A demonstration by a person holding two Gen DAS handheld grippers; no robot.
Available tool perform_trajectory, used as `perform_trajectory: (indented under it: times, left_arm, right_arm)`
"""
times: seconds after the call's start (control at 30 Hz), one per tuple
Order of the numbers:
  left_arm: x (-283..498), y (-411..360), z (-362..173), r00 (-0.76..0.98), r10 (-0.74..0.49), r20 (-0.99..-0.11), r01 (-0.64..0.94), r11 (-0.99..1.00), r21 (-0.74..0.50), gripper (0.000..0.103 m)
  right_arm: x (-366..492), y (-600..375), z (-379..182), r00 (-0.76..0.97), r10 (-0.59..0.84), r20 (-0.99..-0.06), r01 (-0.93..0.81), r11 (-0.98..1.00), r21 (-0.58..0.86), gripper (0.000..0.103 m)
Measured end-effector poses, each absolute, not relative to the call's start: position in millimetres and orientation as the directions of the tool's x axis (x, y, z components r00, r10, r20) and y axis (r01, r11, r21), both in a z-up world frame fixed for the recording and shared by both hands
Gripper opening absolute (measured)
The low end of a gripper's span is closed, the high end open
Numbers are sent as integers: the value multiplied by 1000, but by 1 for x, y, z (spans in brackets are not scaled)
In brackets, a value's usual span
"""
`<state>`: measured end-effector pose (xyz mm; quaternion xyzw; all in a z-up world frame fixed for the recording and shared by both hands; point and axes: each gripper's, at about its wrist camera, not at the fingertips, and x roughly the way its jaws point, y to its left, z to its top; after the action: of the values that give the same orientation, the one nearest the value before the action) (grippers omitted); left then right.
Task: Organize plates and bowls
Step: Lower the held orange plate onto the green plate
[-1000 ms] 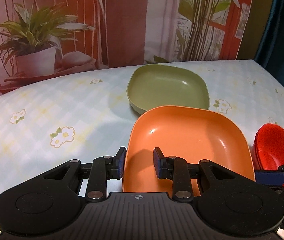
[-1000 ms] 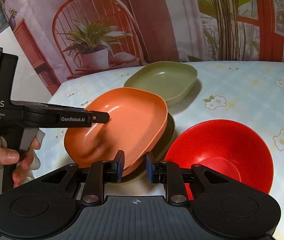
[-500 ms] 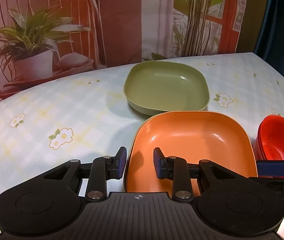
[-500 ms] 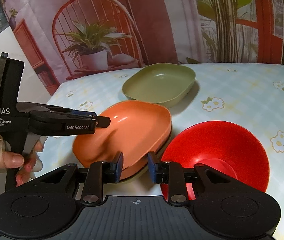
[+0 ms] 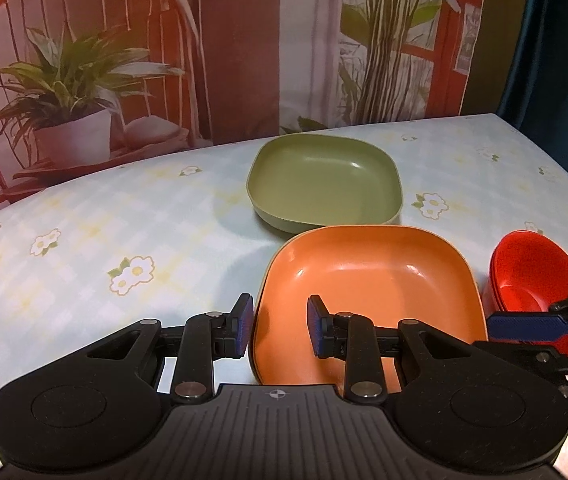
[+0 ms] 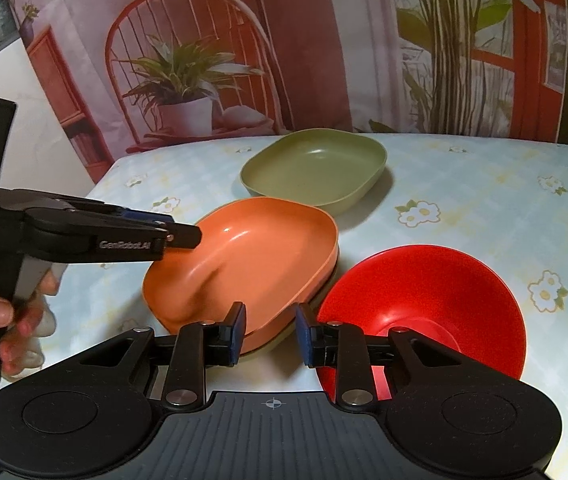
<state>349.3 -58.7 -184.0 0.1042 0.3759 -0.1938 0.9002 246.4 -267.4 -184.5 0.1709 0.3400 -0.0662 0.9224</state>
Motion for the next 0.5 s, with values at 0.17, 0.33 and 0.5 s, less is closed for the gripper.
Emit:
perform_trajectory:
  times: [0.17,0.33,0.5]
  left_arm:
    - [342,-54,-179,645,-277,-712,430,902,39,31]
    - [333,-48,-172,653,-285,-702,431,901,35,32]
    - [328,-46,-172,656,-282,-700,428,903,37,32]
  right_arm:
    - [245,-266,-183,759,-16,-650,241,935,258,26]
    - [245,-266,-181,758,-23,-651,242,938,248,26]
    - [246,-264,-181,756,-29,-654,242,941,237,26]
